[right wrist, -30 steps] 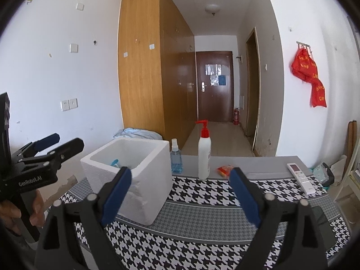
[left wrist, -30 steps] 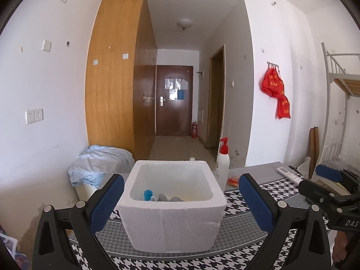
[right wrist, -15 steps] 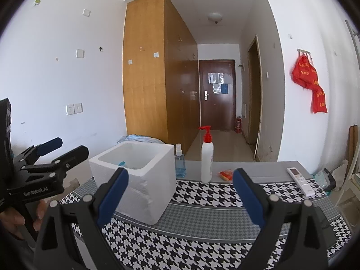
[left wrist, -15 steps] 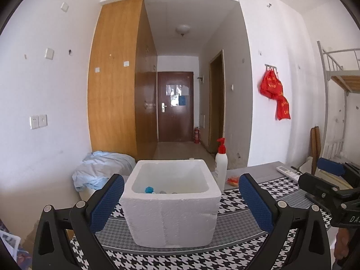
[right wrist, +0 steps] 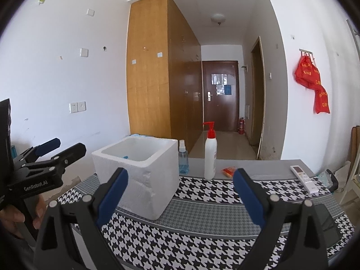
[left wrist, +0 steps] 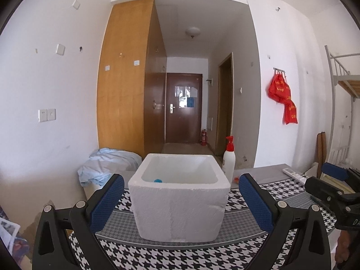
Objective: Organize soft objects
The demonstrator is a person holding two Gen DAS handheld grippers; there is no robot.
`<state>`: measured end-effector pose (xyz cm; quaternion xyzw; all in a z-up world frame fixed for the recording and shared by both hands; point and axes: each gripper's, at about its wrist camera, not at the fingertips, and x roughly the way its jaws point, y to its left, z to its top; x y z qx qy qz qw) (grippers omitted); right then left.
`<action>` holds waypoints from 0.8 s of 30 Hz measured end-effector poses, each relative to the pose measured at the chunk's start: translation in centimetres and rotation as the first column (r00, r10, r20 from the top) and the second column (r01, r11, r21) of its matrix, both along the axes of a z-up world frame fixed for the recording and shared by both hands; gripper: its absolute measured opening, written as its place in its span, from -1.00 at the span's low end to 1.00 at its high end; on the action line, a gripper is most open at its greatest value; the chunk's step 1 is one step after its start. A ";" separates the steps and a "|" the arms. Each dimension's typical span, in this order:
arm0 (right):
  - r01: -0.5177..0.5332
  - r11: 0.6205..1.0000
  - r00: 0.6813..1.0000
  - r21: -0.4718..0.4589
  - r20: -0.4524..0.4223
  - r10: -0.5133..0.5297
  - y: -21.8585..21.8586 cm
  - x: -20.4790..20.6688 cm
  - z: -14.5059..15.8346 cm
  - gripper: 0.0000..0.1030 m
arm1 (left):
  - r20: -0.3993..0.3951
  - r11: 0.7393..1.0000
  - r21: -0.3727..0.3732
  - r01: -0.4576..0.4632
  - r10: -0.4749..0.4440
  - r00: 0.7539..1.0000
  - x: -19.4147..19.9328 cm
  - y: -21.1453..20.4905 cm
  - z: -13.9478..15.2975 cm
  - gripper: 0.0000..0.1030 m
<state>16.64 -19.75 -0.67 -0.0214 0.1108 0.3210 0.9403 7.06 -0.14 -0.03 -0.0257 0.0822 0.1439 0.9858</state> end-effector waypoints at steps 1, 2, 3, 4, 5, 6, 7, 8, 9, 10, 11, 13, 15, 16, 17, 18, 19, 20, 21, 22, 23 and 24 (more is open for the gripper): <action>-0.002 1.000 1.000 0.002 -0.004 0.002 0.0 0.0 -0.2 0.88 | 0.000 1.000 -0.003 -0.003 0.003 1.000 -0.1 0.0 -0.2 0.98; -0.004 1.000 1.000 0.007 -0.007 0.004 -0.1 0.0 -0.3 0.88 | -0.001 1.000 -0.003 -0.007 0.007 1.000 -0.1 0.0 -0.3 0.98; -0.003 1.000 1.000 0.011 -0.013 0.003 -0.1 0.1 -0.4 0.89 | -0.001 1.000 -0.002 -0.008 0.008 1.000 -0.2 0.0 -0.3 0.98; 0.000 1.000 1.000 0.012 -0.017 0.001 -0.2 0.2 -0.5 0.90 | -0.006 1.000 -0.003 -0.009 0.009 1.000 -0.2 0.0 -0.5 0.98; 0.000 1.000 1.000 0.013 -0.018 0.000 -0.2 0.2 -0.6 0.92 | -0.009 1.000 -0.007 -0.008 0.007 1.000 -0.2 0.0 -0.6 0.98; 0.000 1.000 1.000 0.013 -0.018 0.001 -0.2 0.1 -0.7 0.93 | -0.011 1.000 -0.011 -0.006 0.006 1.000 -0.2 0.1 -0.7 0.98; 0.000 1.000 1.000 0.014 -0.018 0.000 -0.2 0.1 -0.8 0.93 | -0.010 1.000 -0.012 -0.006 0.006 1.000 -0.3 0.0 -0.8 0.98; -0.001 1.000 1.000 0.013 -0.019 0.001 -0.2 0.1 -0.9 0.93 | -0.009 1.000 -0.012 -0.004 0.004 1.000 -0.3 0.0 -0.9 0.98; -0.001 1.000 1.000 0.013 -0.019 0.001 -0.2 0.0 -1.0 0.93 | -0.006 1.000 -0.013 -0.003 0.003 1.000 -0.5 0.0 -1.0 0.98; -0.001 1.000 1.000 0.012 -0.018 0.002 -0.1 0.0 -1.1 0.93 | -0.003 1.000 -0.014 -0.003 0.003 1.000 -0.6 0.0 -1.1 0.98; -0.002 1.000 1.000 0.011 -0.017 0.002 -0.1 -0.1 -1.2 0.93 | -0.001 1.000 -0.013 -0.003 0.003 1.000 -0.7 0.0 -1.1 0.98; -0.001 1.000 1.000 0.010 -0.016 0.002 -0.1 -0.2 -1.4 0.93 | 0.000 1.000 -0.014 -0.006 0.006 1.000 -0.8 -0.1 -1.2 0.98; -0.003 1.000 1.000 0.016 -0.015 0.003 -0.2 -0.3 -1.6 0.93 | -0.003 1.000 -0.016 -0.005 0.005 1.000 -0.9 -0.1 -1.4 0.98; -0.003 1.000 1.000 0.016 -0.017 0.004 -0.1 -0.4 -1.7 0.93 | -0.004 1.000 -0.014 -0.007 0.007 1.000 -0.9 -0.1 -1.5 0.98; 0.001 1.000 1.000 0.013 -0.017 -0.001 -0.1 -0.4 -1.9 0.94 | -0.006 1.000 -0.011 -0.010 0.010 1.000 -1.0 -0.2 -1.6 0.98; 0.010 1.000 1.000 0.009 -0.018 -0.010 0.0 -0.5 -2.1 0.94 | -0.007 1.000 -0.011 -0.009 0.009 1.000 -1.0 -0.2 -1.7 0.98; 0.016 1.000 1.000 0.005 -0.019 -0.016 0.0 -0.5 -2.3 0.94 | -0.010 1.000 -0.014 -0.007 0.007 1.000 -1.0 -0.2 -1.9 0.98; 0.021 1.000 1.000 0.001 -0.021 -0.021 0.0 -0.5 -2.4 0.94 | -0.011 1.000 -0.018 -0.007 0.007 1.000 -1.1 -0.1 -2.1 0.98; 0.028 1.000 0.999 -0.002 -0.022 -0.028 0.0 -0.5 -2.6 0.94 | -0.013 1.000 -0.019 -0.010 0.010 1.000 -1.2 0.1 -2.3 0.98; 0.036 0.999 0.999 -0.003 -0.023 -0.036 0.0 -0.4 -2.7 0.94 | -0.016 1.000 -0.017 -0.015 0.015 1.000 -1.3 0.1 -2.5 0.98; 0.042 0.999 0.999 -0.003 -0.026 -0.042 -0.1 -0.4 -2.8 0.94 | -0.020 1.000 -0.016 -0.024 0.024 1.000 -1.4 0.2 -2.7 0.98; 0.043 0.999 0.999 -0.004 -0.030 -0.043 -0.1 -0.4 -3.0 0.94 | -0.024 0.999 -0.017 -0.027 0.027 0.999 -1.4 0.3 -2.9 0.98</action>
